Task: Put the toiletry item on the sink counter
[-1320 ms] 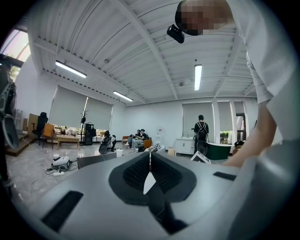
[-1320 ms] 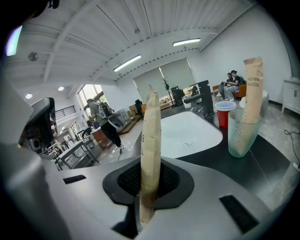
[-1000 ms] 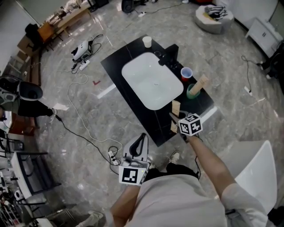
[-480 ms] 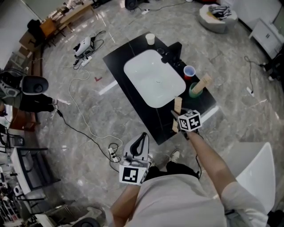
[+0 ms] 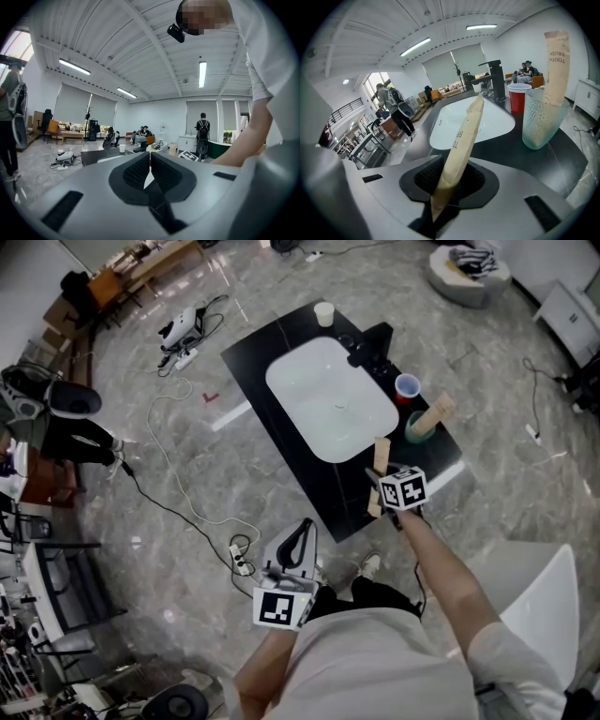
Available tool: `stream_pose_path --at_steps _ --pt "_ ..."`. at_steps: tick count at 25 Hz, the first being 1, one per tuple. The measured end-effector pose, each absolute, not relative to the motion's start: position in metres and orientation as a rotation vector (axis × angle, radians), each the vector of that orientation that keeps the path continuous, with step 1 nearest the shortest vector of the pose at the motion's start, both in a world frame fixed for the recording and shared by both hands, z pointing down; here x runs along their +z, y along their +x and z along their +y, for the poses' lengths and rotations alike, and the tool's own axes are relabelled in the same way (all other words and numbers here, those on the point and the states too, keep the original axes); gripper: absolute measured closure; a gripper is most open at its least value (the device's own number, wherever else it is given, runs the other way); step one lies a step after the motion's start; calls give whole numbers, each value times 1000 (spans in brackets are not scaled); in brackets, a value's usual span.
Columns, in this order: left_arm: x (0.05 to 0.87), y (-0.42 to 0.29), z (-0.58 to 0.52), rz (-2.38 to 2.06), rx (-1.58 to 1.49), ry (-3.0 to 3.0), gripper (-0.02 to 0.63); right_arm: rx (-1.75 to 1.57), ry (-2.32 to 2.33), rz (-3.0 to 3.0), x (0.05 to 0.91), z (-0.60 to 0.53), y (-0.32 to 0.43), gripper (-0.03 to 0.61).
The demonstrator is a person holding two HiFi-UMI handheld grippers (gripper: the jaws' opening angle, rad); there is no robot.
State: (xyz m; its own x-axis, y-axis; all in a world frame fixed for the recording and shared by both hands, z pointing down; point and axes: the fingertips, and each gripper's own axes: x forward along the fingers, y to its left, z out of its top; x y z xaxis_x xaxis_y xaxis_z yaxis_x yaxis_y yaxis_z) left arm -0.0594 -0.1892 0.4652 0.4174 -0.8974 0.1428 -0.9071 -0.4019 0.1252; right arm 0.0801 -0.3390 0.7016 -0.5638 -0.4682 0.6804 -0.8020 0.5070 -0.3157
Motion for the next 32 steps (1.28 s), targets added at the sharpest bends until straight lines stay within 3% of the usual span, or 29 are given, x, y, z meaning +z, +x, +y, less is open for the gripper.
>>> stream_pose_path --at_steps 22,32 --pt "467 -69 -201 -1623 53 2462 601 934 1009 -2126 722 -349 79 380" --pt "469 -71 -206 -1607 48 2465 601 927 1006 -2087 729 -347 86 374"
